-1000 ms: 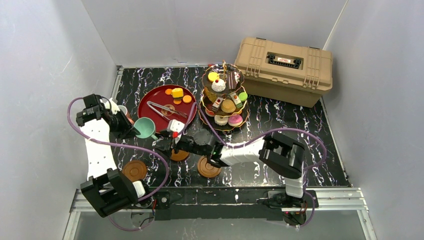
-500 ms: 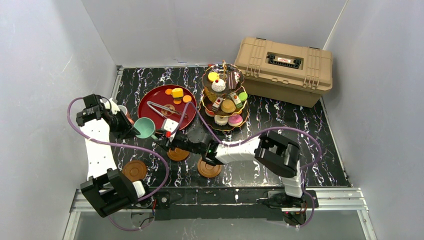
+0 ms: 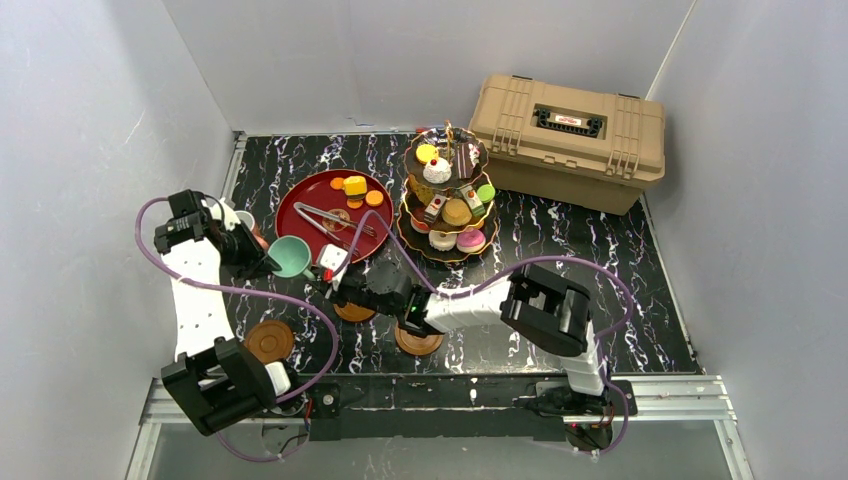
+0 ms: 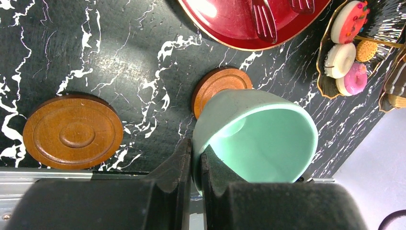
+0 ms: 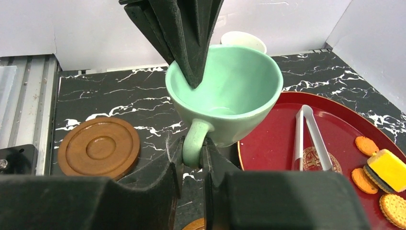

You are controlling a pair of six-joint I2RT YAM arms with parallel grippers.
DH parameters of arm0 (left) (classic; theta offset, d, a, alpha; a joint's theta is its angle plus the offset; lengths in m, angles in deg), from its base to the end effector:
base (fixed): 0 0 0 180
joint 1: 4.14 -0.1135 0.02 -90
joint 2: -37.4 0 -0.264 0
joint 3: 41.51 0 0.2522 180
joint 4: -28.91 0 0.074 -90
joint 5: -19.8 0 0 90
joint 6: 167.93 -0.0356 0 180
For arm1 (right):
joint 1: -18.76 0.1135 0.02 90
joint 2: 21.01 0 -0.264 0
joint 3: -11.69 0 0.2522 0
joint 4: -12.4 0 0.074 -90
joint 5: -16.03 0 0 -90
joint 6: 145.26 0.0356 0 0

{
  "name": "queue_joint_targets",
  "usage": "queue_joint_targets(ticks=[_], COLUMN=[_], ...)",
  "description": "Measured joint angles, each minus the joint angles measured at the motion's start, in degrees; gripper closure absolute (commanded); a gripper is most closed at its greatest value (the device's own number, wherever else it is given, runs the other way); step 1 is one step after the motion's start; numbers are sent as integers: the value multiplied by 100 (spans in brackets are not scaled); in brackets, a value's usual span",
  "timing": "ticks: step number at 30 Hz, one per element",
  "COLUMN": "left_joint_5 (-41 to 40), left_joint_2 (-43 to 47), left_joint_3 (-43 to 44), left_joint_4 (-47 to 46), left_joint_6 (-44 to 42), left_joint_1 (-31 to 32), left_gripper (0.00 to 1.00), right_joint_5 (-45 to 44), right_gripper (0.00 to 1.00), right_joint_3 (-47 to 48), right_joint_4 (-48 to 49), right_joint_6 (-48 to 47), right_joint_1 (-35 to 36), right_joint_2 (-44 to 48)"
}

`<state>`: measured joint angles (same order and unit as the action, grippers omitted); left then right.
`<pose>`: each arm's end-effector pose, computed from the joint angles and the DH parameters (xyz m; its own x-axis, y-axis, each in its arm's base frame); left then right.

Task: Serve the afternoon tea
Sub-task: Place the cup on the coaster.

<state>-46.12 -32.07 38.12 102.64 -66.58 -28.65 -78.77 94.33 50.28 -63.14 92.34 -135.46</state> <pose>0.2090 0.0793 0.3099 -0.7568 -0.5425 -0.3645 -0.3697 0.8152 -0.4458 0.1308 0.4332 0.2325 0.1574 0.0509 -0.9862 -0.9194 0.3720 -0.1276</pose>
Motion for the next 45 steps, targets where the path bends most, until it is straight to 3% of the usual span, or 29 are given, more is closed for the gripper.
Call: queue_joint_targets(ticks=[4,6,15,18,19,22,23,29,30,31,39,45], left_joint_5=[-50,-76,-96,-136,-155,-164,-129,74,96,118,433,337], left_joint_2=[17,22,68,101,101,101,103,240,260,275,254,98], left_joint_3=[-81,-107,-197,-254,-262,-278,-278,-271,-264,-247,579,1392], left_joint_4=[-44,-76,-153,-179,-177,-179,-164,-87,-79,-61,205,297], left_joint_6=[2,7,46,50,52,63,35,-109,-136,-164,-601,-1217], left_joint_1=[-2,-2,15,26,26,31,39,146,149,149,149,151], left_gripper=[100,100,100,100,96,50,42,26,8,3,2,2], right_joint_5=[-107,-127,-245,-262,-264,-313,-356,-588,-612,-636,-852,-861], right_gripper=[61,61,77,98,99,99,99,99,99,99,99,99], right_joint_3=[13,35,35,35,35,35,35,-57,-92,-125,-551,-2216], right_joint_4=[22,26,22,-35,-48,-59,-50,35,59,85,181,-101], right_joint_6=[24,52,52,11,-9,-22,-20,24,33,42,61,310], right_joint_1=[42,50,81,101,109,125,127,127,127,127,103,68], right_joint_2=[-52,-85,-92,-92,-92,-92,-92,-92,-92,-92,9,1432])
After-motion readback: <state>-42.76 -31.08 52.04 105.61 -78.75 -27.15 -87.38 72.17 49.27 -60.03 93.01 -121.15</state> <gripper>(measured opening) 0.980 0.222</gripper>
